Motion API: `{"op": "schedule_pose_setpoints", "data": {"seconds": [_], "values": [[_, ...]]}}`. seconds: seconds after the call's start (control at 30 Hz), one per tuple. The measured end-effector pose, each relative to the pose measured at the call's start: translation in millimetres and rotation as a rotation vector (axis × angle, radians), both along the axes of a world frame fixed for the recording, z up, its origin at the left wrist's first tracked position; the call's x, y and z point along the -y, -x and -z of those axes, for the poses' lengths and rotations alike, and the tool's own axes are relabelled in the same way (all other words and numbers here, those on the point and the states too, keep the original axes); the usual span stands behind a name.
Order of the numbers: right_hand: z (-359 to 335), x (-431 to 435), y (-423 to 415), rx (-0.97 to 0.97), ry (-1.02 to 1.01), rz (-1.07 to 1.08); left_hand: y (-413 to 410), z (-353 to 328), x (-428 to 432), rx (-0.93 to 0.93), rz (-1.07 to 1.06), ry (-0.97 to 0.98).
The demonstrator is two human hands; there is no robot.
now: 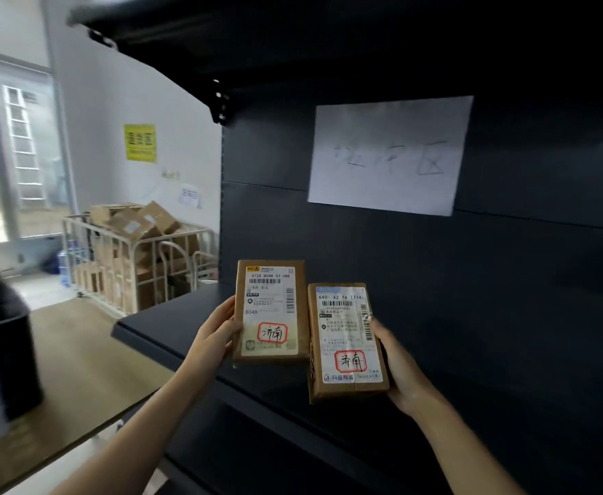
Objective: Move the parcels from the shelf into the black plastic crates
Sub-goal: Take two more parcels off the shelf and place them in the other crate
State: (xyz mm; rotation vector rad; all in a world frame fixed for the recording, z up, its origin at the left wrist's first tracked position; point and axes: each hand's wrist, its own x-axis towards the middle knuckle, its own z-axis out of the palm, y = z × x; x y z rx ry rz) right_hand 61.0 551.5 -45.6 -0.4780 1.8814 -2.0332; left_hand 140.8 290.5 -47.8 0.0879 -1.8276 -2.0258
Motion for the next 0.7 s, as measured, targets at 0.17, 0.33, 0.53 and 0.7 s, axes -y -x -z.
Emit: {"op": "schedule_pose_setpoints", "data": {"seconds": [0.17, 0.33, 0.53, 0.7], "values": [[-4, 79, -26, -0.005, -0.013, -0.104, -57, -3, 64, -0.028, -0.107, 0.020], [-7, 166, -65, 0.001, -0.023, -0.212, -120, -4, 138, -0.004, -0.226, 0.029], [-5, 270, -118, -0.029, -0.006, -0.339, -196, -2, 225, 0.009, -0.327, 0.022], [2, 349, -157, -0.016, 0.011, -0.440, -257, 3, 285, 0.008, -0.419, 0.022]]}}
